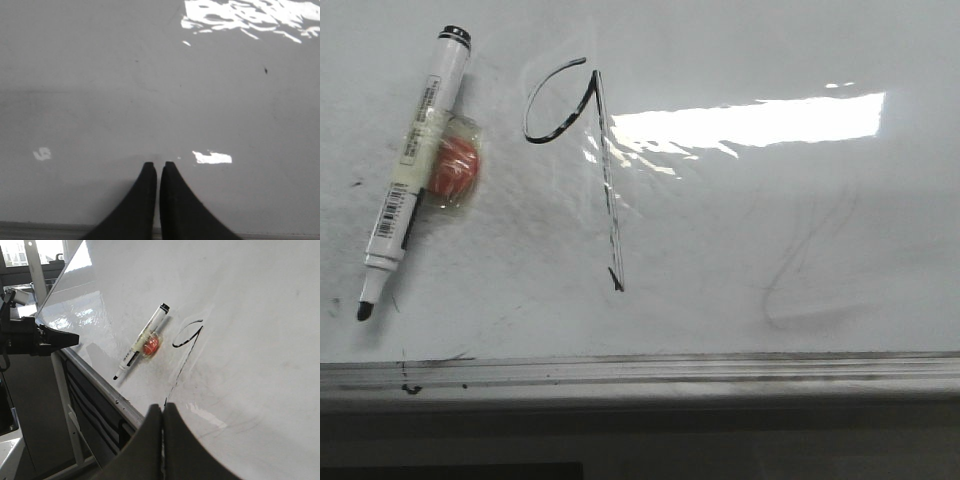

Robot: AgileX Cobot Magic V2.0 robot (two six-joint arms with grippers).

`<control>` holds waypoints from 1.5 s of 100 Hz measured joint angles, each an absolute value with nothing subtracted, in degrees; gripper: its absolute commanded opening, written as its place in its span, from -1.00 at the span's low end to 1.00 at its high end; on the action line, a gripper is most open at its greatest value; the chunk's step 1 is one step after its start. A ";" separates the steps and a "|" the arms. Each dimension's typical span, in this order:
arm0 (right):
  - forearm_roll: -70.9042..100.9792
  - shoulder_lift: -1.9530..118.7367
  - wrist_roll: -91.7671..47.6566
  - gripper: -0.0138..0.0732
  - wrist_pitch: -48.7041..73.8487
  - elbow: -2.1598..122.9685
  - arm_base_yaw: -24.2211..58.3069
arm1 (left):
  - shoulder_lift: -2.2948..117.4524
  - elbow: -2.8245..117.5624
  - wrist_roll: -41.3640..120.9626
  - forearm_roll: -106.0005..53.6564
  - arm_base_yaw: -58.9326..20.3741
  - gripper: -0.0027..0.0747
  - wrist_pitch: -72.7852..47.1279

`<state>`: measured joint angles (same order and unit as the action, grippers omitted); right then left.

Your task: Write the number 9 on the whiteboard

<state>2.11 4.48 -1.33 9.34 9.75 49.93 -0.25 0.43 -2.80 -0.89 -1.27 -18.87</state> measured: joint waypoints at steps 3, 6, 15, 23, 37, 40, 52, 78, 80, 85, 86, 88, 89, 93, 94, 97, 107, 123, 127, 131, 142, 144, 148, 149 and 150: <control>2.11 4.48 -1.33 -0.83 9.34 9.75 49.93 | -0.25 0.43 -2.77 -0.97 -1.16 -0.98 -18.87; 2.11 4.48 -1.33 -0.83 9.34 9.75 49.93 | -0.25 0.43 -2.67 -0.97 -1.04 -0.98 -18.98; 2.11 4.48 -1.33 -0.83 9.34 9.75 49.93 | -0.25 0.43 -2.67 -0.97 -0.96 -0.98 -18.98; 2.11 4.48 -1.33 -0.83 9.34 9.75 49.93 | -0.25 0.43 -2.57 -0.97 -0.92 -0.98 -18.98; 2.11 4.48 -1.33 -0.83 9.34 9.75 49.93 | -0.25 0.43 -2.57 -0.97 -0.71 -0.98 -18.98; 2.11 4.48 -1.33 -0.83 9.34 9.75 49.93 | -0.25 0.43 -2.57 -0.97 -0.61 -0.98 -18.98; 2.11 4.48 -1.33 -0.83 9.34 9.75 49.93 | -0.25 0.43 -2.57 -0.97 -0.61 -0.98 -18.98; 1.98 4.48 -1.33 -0.83 9.34 9.75 49.93 | -0.25 0.43 -2.57 -0.97 -0.61 -0.98 -18.98; 1.98 4.48 -1.33 -0.83 9.34 9.75 49.93 | -0.25 0.43 -2.57 -0.97 -0.61 -0.98 -18.98; 1.98 4.48 -1.33 -0.83 9.34 9.75 49.93 | -0.25 0.43 -2.57 -0.97 -0.61 -0.98 -18.98; 1.98 4.48 -1.33 -0.83 9.34 9.75 49.93 | -0.25 0.43 -2.57 -0.97 -0.61 -0.98 -18.98; 1.98 4.48 -1.33 -0.83 9.34 9.61 49.93 | -0.25 0.43 -2.57 -0.97 -0.61 -0.98 -18.98; 1.98 4.48 -1.33 -0.83 9.34 9.61 49.93 | -0.25 0.43 -2.57 -0.97 -0.61 -0.98 -18.98; 1.98 4.48 -1.33 -0.83 9.22 9.26 49.93 | -0.25 0.43 -2.57 -0.97 -0.61 -0.98 -18.98; 1.98 4.48 -1.33 -0.83 9.22 9.24 49.93 | -0.25 0.43 -2.57 -0.97 -0.61 -0.98 -18.98; 1.98 4.48 -1.33 -0.83 9.22 8.94 49.93 | -0.25 0.43 -2.57 -0.97 -0.61 -0.98 -18.98; 1.88 4.48 -1.33 -0.83 9.22 6.94 48.53 | -0.25 0.43 -2.57 -0.97 -0.61 -0.98 -18.98; 1.92 4.48 -1.33 -0.83 9.14 2.40 37.79 | -0.25 0.43 -2.57 -0.97 -0.61 -0.98 -18.98; 1.92 4.48 -1.33 -0.83 8.99 1.47 34.25 | -0.25 0.43 -2.57 -0.97 -0.61 -0.98 -18.98; 1.92 4.48 -1.33 -0.83 8.82 0.53 29.72 | -0.25 0.43 -2.57 -0.97 -0.61 -0.98 -18.98; 1.92 4.48 -1.22 -0.83 8.78 -0.71 18.17 | -0.25 0.43 -2.57 -0.97 -0.61 -0.98 -18.98; 1.92 4.48 -1.22 -0.83 8.78 -0.71 15.17 | -0.25 0.43 -2.57 -0.97 -0.61 -0.98 -18.98; 1.92 4.48 -1.22 -0.83 8.29 -0.71 11.61 | -0.25 0.43 -2.57 -0.97 -0.61 -0.98 -18.98; 1.92 4.48 -1.22 -0.83 8.29 -0.71 10.93 | -0.25 0.43 -2.57 -0.97 -0.61 -0.98 -18.98; 1.92 4.48 -1.22 -0.83 8.29 -0.71 9.59 | -0.25 0.43 -2.57 -0.97 -0.61 -0.98 -18.98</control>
